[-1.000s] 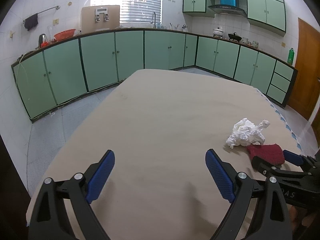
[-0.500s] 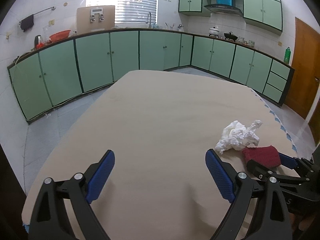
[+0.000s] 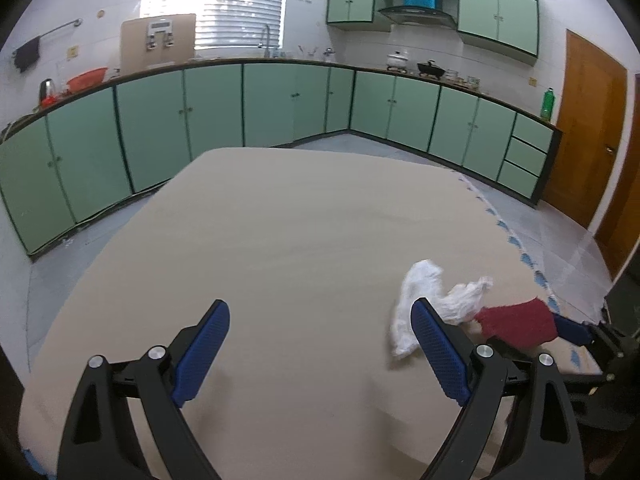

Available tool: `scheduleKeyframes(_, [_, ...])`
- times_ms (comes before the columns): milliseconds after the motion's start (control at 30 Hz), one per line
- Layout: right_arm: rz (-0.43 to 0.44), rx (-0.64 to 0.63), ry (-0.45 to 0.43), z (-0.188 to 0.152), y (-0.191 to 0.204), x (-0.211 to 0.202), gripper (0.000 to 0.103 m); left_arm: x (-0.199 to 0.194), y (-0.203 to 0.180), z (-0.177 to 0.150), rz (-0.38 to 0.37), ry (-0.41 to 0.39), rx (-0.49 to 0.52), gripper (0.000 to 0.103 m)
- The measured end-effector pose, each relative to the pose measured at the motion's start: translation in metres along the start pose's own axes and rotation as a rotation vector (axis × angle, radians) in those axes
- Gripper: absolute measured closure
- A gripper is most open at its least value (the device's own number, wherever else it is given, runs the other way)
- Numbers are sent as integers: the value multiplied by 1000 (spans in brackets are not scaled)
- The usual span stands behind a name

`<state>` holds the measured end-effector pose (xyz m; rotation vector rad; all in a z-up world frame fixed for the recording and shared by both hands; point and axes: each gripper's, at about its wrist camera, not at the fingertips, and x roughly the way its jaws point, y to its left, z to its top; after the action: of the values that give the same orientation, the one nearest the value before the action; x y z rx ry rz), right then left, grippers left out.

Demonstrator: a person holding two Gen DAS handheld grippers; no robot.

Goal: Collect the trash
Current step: 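Grasp the dark red pad with the right gripper while the left gripper approaches the tissue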

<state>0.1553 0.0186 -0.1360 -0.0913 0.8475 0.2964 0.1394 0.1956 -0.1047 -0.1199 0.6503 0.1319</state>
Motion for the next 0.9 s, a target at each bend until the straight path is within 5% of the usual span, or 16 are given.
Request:
scheduleKeyframes(700, [-103, 66, -45, 9, -75, -3, 21, 38, -57, 4, -49, 62, 44, 14])
scheduleKeyframes(900, [-98, 87, -53, 11, -84, -1, 21, 49, -59, 4, -79, 120, 33, 45])
